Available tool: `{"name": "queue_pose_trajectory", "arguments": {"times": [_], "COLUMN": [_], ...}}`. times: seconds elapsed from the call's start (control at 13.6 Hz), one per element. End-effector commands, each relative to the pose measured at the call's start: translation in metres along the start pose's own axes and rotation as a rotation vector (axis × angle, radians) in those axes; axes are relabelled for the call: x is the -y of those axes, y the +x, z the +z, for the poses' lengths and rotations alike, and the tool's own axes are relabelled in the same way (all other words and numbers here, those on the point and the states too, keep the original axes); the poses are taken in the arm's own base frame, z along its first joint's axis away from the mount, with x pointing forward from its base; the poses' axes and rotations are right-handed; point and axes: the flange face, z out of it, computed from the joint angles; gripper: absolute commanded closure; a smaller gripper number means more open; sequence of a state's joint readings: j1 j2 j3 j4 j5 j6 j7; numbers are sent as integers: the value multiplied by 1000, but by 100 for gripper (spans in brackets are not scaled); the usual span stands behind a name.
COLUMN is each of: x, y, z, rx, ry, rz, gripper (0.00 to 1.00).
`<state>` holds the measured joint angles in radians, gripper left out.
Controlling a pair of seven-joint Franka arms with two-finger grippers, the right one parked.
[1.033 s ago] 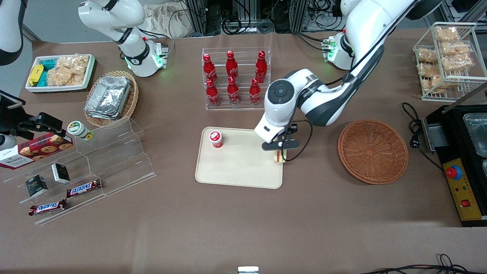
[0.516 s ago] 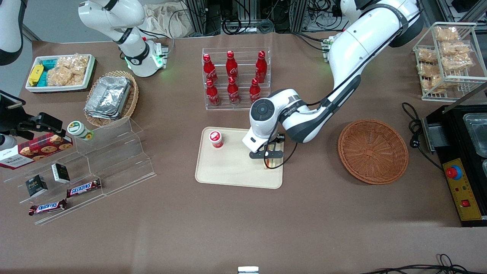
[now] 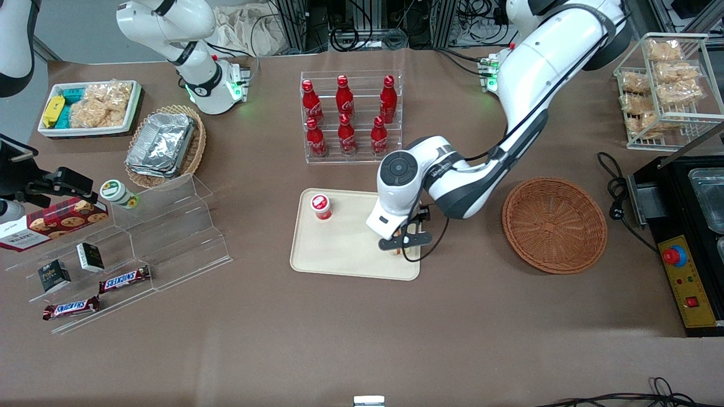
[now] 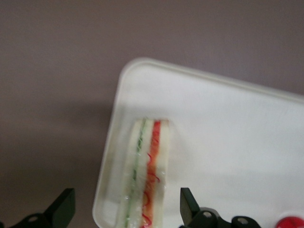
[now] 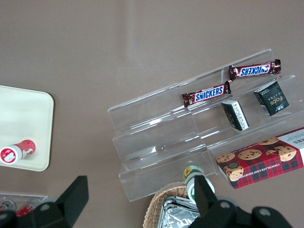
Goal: Place sandwich from basket to tray
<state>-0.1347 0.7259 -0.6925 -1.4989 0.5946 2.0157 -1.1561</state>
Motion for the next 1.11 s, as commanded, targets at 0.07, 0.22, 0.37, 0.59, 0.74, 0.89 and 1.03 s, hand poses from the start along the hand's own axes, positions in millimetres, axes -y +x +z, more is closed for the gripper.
{"name": "queue_pose_trajectory", "arguments": {"times": [0.07,0.22,0.37,0.59,0.74,0.89,1.03], "x": [61,89,113,150,178,210,240], "y": [33,45,55,65,73,83,86], "z": [-91,-109,-123,-156,-172,-187,-201], "rx": [-81,-93,-113,-74,-53,-25,-10], "ry": [38,57,65,42,49,36,43], "rz": [-160,-204,-242,-210,-186,-152,-103], "gripper": [0,0,0,0,0,0,0]}}
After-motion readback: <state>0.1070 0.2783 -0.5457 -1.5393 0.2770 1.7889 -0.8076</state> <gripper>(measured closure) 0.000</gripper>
